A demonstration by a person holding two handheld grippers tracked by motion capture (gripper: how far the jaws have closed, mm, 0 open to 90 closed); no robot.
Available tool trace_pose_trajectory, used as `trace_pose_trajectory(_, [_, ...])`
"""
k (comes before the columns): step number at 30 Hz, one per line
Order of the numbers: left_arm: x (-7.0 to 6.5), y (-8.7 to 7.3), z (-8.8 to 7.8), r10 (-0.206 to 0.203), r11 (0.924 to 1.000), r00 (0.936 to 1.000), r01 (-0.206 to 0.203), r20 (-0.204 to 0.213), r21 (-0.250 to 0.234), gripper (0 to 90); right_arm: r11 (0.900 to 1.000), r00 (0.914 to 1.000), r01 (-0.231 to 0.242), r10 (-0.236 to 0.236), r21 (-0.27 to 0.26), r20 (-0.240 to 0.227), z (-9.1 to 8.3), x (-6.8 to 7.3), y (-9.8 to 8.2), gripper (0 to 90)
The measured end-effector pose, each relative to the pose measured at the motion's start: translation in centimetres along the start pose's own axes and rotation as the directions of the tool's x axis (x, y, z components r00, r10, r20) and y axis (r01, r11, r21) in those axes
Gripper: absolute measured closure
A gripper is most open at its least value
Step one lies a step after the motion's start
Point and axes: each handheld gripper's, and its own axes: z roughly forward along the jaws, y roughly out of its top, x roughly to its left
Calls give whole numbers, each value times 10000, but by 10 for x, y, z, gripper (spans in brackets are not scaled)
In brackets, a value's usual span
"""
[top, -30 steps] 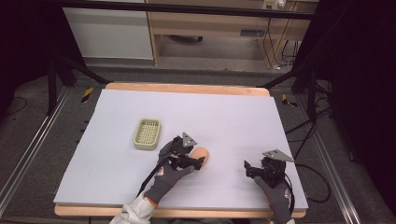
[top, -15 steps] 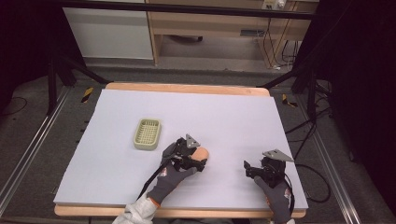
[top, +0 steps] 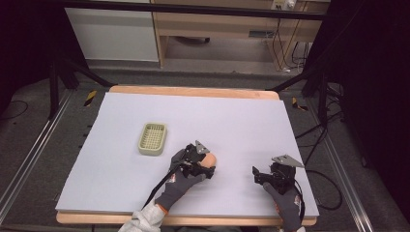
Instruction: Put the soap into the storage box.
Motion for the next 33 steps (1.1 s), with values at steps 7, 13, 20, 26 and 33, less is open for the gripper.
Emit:
trace_pose_trajectory(7, [-1, -1, 3, -28, 9999, 10000, 27, 81, 121, 238, 10000, 10000, -4, 4, 7, 6, 0, 0, 0, 72])
trace_pose_trajectory(13, [-3, -1, 5, 31, 9998, 10000, -30, -37, 181, 252, 10000, 10000, 1, -1, 6, 21, 0, 0, 0, 72])
trace_pose_trajectory(20, [-5, 0, 5, 92, 9997, 9998, -88, -156, 246, 264, 10000, 10000, -11, 11, 20, 27, 0, 0, 0, 72])
trace_pose_trajectory(26, [-7, 1, 5, 80, 9993, 9997, -71, -246, 368, 285, 10000, 10000, -6, 6, 30, 35, 0, 0, 0, 72])
trace_pose_trajectory(33, [-8, 1, 4, 54, 9993, 9996, -45, -263, 369, 300, 10000, 10000, -14, 14, 35, 42, 1, 0, 0, 72])
